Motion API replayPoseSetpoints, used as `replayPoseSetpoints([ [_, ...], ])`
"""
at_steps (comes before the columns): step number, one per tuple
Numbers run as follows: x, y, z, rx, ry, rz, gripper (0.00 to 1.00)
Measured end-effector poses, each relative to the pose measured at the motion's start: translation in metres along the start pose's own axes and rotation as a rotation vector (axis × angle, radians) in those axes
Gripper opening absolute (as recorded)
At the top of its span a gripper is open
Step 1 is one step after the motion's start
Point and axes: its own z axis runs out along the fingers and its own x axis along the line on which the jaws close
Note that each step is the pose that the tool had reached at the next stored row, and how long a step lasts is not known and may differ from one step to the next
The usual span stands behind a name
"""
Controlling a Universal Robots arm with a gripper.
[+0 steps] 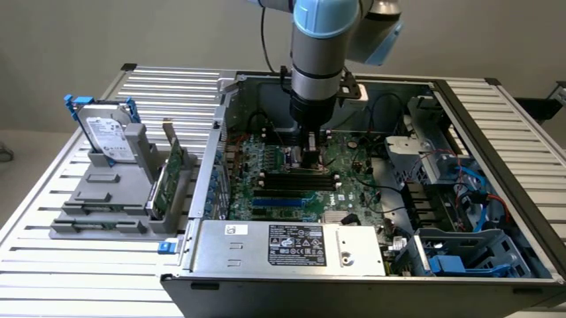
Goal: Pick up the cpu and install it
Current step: 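Place the cpu into insertion slot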
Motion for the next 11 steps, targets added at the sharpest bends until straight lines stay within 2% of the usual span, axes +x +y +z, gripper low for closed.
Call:
replayPoseSetpoints([
  [8, -0.0005, 0.0010, 0.0037, -0.0004, 0.0084, 0.002, 0.55],
  [11, -0.0006, 0.0009, 0.0042, -0.0009, 0.0093, 0.007, 0.55],
])
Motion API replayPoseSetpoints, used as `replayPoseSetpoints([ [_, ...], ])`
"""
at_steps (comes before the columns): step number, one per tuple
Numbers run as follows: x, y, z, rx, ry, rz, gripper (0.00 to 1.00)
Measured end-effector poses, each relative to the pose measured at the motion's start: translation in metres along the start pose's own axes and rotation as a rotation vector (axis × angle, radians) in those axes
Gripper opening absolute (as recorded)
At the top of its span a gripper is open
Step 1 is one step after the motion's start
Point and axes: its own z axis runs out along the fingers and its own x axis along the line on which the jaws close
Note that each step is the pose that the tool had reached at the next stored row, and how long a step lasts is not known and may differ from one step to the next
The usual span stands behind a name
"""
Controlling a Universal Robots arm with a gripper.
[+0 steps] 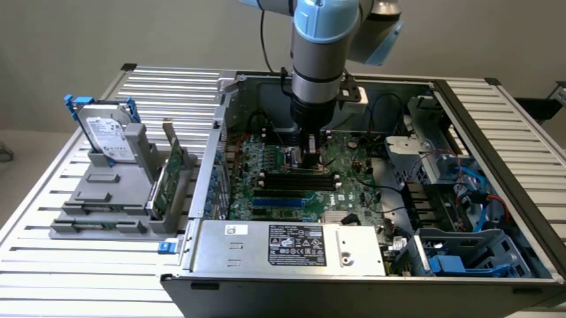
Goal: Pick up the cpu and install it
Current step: 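Place the cpu into insertion slot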
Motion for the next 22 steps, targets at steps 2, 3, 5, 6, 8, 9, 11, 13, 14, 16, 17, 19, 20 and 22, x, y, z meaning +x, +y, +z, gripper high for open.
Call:
replayPoseSetpoints([
  [2, 0.0000, 0.0001, 0.0006, -0.0008, 0.0001, 0.006, 0.55],
  [3, -0.0001, 0.0001, 0.0009, -0.0012, 0.0000, 0.009, 0.55],
  [5, -0.0001, 0.0000, 0.0016, -0.0021, -0.0002, 0.017, 0.55],
  [6, -0.0002, 0.0000, 0.0019, -0.0025, -0.0003, 0.021, 0.55],
  [8, -0.0003, 0.0000, 0.0022, -0.0029, -0.0007, 0.025, 0.55],
  [9, -0.0003, 0.0000, 0.0024, -0.0032, -0.0006, 0.027, 0.55],
  [11, -0.0003, 0.0000, 0.0027, -0.0037, -0.0006, 0.031, 0.55],
  [13, -0.0003, 0.0000, 0.0029, -0.0039, -0.0006, 0.033, 0.55],
  [14, -0.0002, 0.0000, 0.0029, -0.0041, -0.0006, 0.034, 0.55],
  [16, -0.0001, 0.0000, 0.0030, -0.0045, -0.0007, 0.037, 0.55],
  [17, 0.0002, 0.0000, 0.0031, -0.0047, -0.0007, 0.040, 0.55],
  [19, 0.0008, 0.0000, 0.0031, -0.0053, -0.0009, 0.045, 0.55],
  [20, 0.0011, 0.0000, 0.0031, -0.0055, -0.0010, 0.047, 0.55],
  [22, 0.0014, 0.0000, 0.0032, -0.0059, -0.0010, 0.050, 0.55],
])
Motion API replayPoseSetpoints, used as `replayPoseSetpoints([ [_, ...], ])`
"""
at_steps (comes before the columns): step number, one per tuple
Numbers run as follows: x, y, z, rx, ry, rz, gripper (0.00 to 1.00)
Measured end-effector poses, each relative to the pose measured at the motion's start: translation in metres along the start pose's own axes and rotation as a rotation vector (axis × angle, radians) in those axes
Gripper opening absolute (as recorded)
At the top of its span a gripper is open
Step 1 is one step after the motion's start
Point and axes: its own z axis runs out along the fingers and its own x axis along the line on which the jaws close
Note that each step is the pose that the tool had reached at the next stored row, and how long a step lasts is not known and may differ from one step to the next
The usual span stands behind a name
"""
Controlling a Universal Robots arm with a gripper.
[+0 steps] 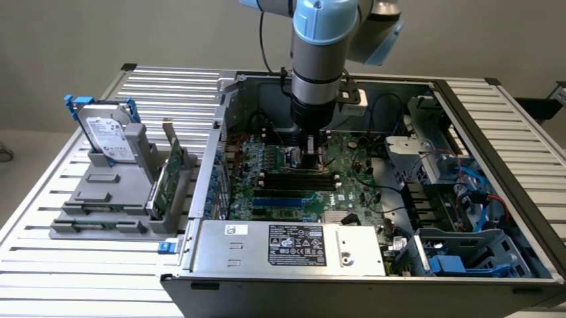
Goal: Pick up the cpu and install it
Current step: 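Place the cpu into insertion slot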
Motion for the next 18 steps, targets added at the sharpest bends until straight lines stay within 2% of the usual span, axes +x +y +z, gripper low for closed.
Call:
replayPoseSetpoints([
  [18, 0.0009, -0.0001, 0.0036, -0.0007, -0.0003, 0.007, 0.55],
])
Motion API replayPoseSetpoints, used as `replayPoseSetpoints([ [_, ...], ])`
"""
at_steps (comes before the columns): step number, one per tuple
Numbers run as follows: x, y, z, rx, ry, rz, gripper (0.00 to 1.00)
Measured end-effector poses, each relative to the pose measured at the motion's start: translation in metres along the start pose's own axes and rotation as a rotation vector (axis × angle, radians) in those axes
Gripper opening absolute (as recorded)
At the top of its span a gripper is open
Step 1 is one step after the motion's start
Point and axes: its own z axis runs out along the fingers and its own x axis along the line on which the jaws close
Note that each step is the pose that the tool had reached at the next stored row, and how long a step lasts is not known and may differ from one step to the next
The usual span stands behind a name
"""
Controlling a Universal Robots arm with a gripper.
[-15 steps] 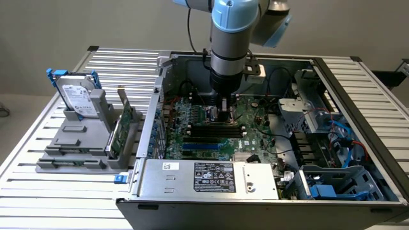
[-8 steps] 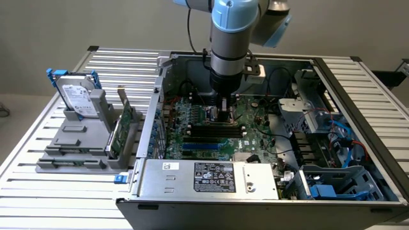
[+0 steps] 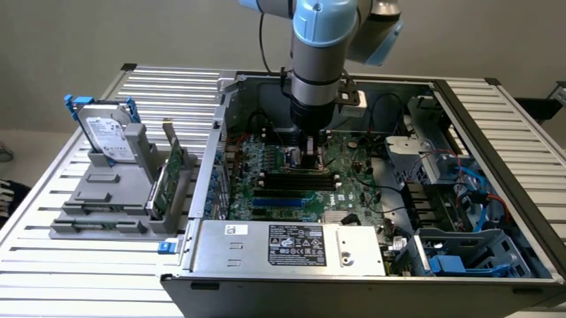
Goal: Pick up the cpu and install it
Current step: 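Place the cpu into insertion slot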
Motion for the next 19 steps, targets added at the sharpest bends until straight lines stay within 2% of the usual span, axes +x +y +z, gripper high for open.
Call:
replayPoseSetpoints([
  [19, 0.0028, -0.0005, 0.0046, 0.0000, -0.0001, 0.000, 0.55],
])
